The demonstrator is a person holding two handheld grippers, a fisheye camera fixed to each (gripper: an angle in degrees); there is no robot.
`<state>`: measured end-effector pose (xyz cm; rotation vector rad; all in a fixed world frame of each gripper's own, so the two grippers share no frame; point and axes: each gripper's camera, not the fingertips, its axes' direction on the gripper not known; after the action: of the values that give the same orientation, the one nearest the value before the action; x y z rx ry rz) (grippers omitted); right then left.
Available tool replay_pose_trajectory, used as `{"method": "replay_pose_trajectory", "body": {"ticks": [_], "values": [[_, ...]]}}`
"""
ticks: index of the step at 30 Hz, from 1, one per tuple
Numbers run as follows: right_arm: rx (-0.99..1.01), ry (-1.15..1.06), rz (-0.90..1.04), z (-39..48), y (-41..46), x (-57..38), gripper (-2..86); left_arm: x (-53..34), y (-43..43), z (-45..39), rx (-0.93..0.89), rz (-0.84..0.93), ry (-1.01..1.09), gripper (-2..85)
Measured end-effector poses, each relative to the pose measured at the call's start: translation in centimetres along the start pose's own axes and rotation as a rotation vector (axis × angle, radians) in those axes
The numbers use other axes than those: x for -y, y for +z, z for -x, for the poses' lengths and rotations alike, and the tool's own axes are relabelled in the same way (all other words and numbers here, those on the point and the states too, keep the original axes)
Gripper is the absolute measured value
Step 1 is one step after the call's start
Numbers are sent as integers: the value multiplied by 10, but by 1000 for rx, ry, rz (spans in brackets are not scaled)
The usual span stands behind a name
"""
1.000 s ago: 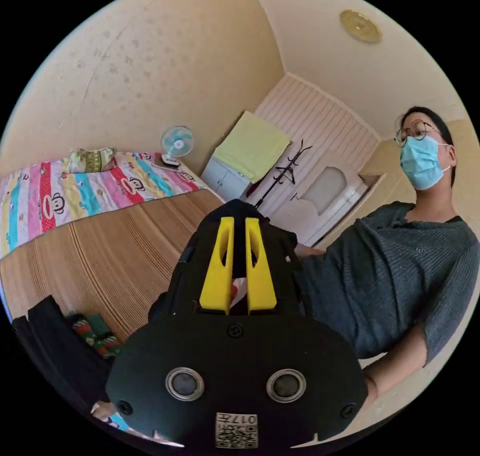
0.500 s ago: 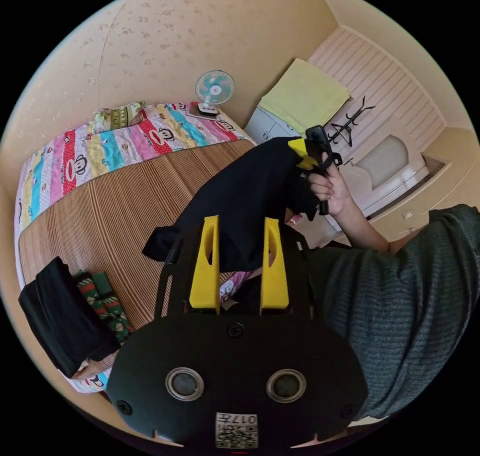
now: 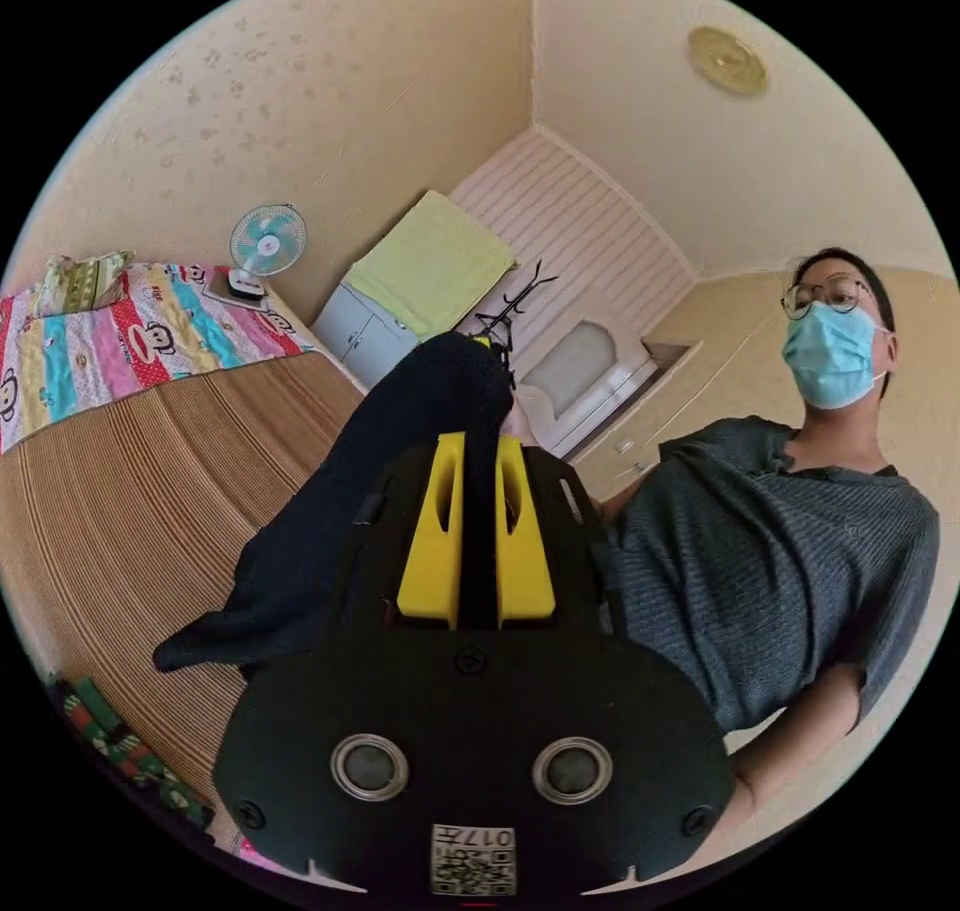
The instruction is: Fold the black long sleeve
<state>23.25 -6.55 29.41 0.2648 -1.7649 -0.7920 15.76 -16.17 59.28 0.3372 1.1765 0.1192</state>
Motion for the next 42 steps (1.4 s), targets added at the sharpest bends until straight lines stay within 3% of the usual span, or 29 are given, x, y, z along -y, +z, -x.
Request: {"method": "replay_pose_trajectory", "body": {"ticks": [4, 12, 16, 19, 23, 25, 30, 42], "values": [[-18, -34, 35, 7, 3, 5, 47, -10, -51, 0, 70, -170, 57, 37], [12, -106, 201, 7, 10, 18, 56, -11, -137, -5, -98, -229, 203, 18], [36, -103, 123, -5, -24, 7, 33, -11, -180, -7, -209, -364, 258, 14], [-135, -20, 74, -12, -48, -12, 16, -19, -219, 2, -391, -530, 278, 10], [-350, 103, 202, -26, -42, -37, 13, -40, -258, 29, -765, -784, 278, 4], [-387, 141, 270, -34, -32, -44, 16, -40, -272, 27, -817, -773, 298, 3], [-335, 176, 323, -49, -8, -48, 40, -27, -297, -12, -825, -524, 371, 1], [-286, 97, 359, -48, 34, -29, 162, -38, -317, -85, -1248, -460, 611, 2]]}}
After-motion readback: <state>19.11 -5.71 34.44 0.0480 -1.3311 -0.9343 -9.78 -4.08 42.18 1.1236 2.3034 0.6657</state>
